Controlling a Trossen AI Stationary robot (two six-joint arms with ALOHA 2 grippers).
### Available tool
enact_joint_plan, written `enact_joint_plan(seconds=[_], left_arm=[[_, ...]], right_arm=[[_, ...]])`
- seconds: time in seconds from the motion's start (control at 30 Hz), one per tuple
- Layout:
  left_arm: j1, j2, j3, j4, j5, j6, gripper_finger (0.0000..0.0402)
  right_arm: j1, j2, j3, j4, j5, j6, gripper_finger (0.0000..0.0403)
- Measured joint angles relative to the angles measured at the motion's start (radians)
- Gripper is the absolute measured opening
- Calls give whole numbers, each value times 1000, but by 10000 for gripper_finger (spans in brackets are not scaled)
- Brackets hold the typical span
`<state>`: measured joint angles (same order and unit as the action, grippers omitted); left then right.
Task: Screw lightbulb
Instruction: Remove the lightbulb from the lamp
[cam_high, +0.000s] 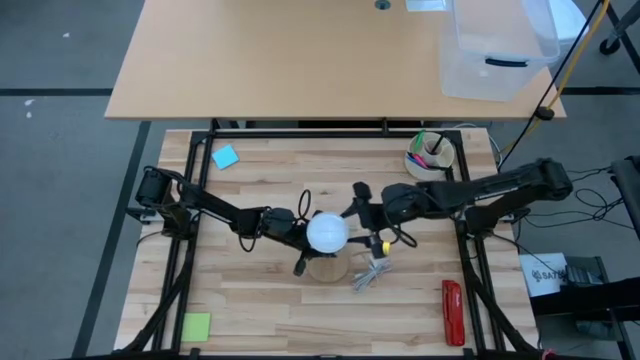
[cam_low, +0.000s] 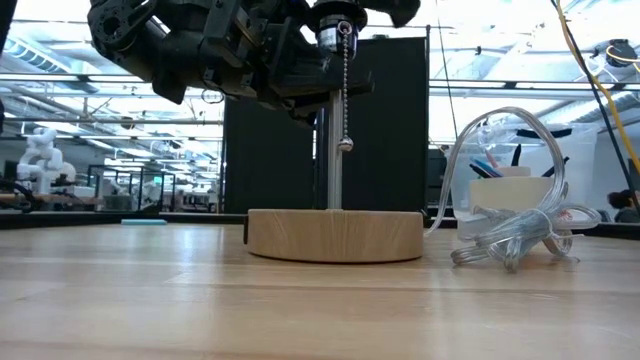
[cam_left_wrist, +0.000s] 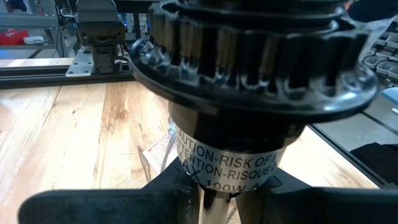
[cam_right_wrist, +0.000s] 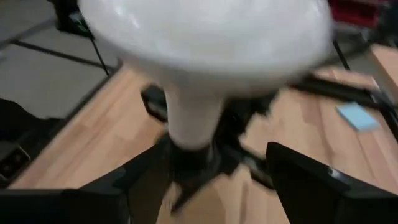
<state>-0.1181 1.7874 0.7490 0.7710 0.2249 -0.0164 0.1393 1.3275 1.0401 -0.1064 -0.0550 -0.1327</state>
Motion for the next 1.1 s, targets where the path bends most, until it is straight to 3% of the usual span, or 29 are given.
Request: enact_joint_plan(seconds=[0.47,0.73,0.87,1.1], left_arm=[[0,0,0,5,0,0,64],[0,0,0,6,-7,0,64],[0,0,0,6,-8,0,64],[-1,0,0,6,-31,-1,64]], right_arm=[[177,-204,-13,-353,411,164,261],[349,-366,-201,-355,703,346,261],[424,-426,-341,-208,820,418,261],[456,-352,-541,353,868,307,261]])
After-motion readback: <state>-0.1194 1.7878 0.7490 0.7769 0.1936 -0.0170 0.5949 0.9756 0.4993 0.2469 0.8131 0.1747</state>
